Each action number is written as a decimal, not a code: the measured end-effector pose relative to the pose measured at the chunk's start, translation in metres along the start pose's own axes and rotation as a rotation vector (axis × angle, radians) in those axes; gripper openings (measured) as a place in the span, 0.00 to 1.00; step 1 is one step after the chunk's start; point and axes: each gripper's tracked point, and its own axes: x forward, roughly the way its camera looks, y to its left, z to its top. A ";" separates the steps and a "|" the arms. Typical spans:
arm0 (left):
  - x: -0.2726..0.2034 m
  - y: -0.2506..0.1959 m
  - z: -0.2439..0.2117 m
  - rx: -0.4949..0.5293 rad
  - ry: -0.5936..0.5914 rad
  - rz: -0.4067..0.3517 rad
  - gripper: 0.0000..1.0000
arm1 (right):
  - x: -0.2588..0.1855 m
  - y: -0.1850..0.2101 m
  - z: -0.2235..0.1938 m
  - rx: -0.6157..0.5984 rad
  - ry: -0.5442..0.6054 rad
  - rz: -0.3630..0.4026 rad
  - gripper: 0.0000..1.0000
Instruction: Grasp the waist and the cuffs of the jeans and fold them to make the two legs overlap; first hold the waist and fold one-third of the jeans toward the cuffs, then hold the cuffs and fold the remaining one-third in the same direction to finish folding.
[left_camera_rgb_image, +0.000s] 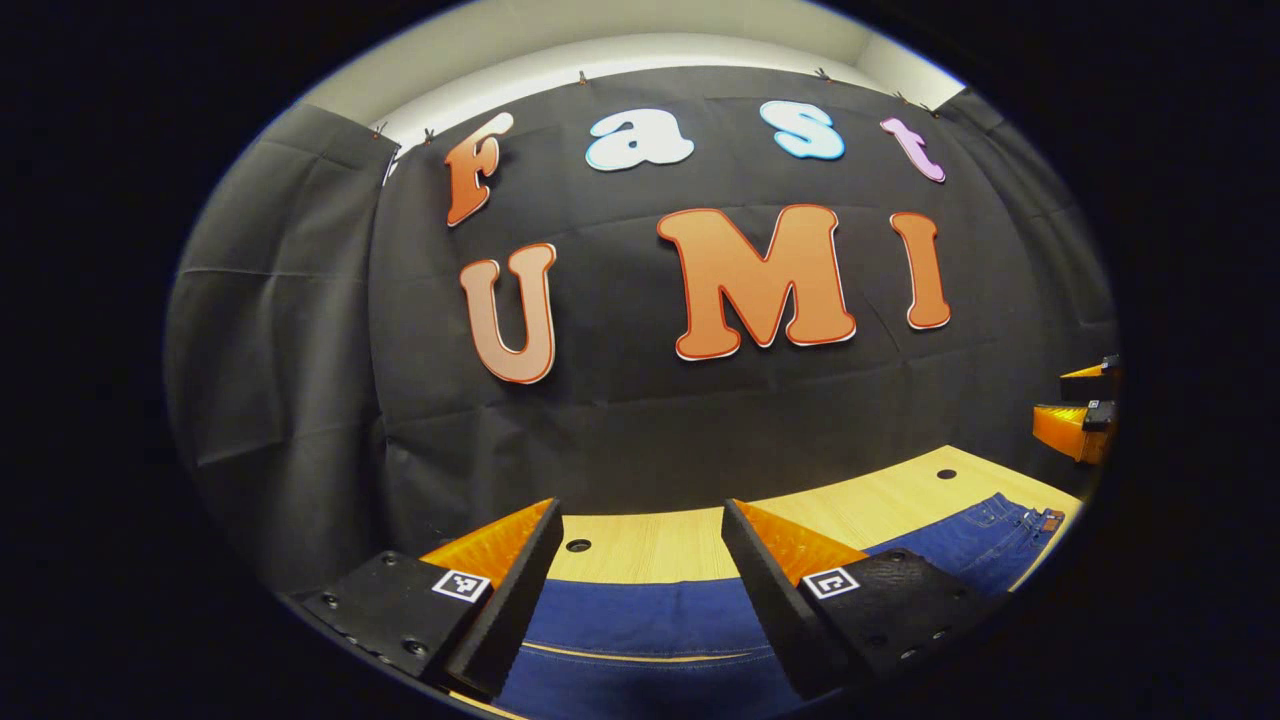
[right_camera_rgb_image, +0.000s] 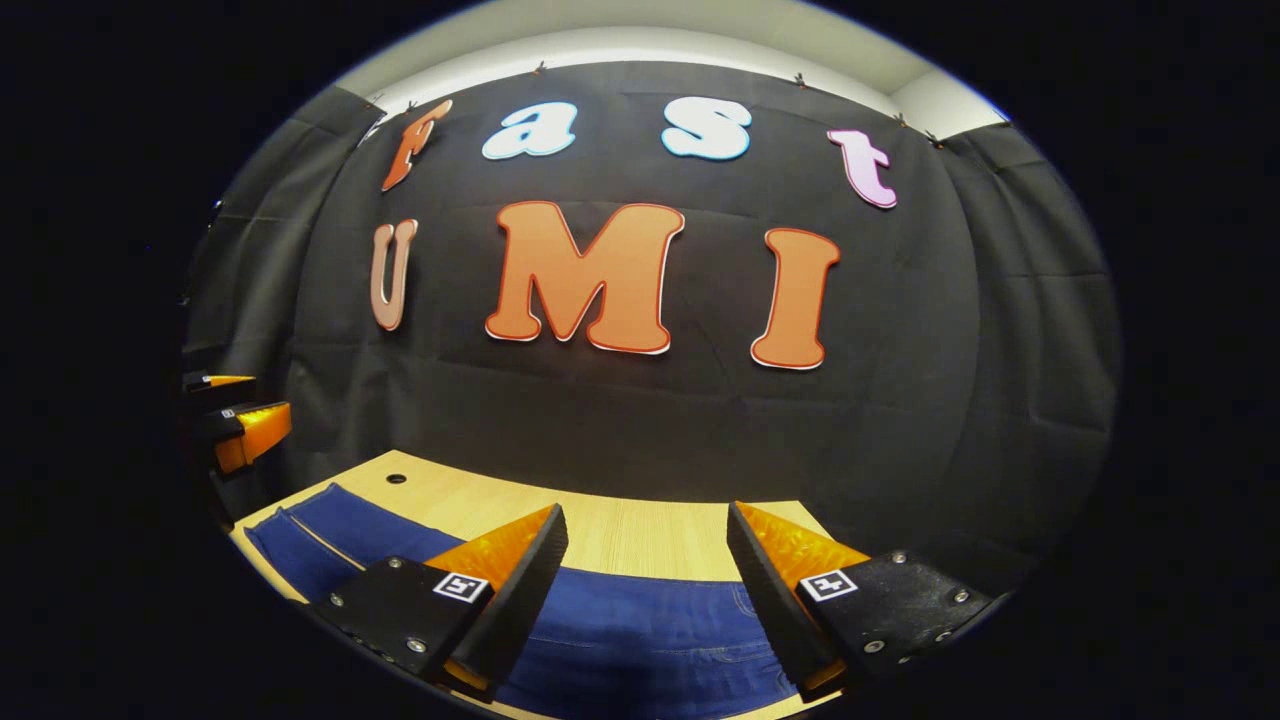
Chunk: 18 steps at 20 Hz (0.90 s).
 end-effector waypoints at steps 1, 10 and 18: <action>0.004 -0.001 -0.002 -0.003 0.005 -0.013 0.98 | 0.001 0.004 -0.002 -0.001 0.007 -0.002 0.97; 0.018 0.033 -0.045 -0.096 0.110 0.001 0.98 | 0.004 -0.026 -0.056 0.095 0.205 -0.066 0.98; 0.010 0.109 -0.151 -0.292 0.387 0.138 0.98 | -0.004 -0.108 -0.150 0.275 0.476 -0.213 0.98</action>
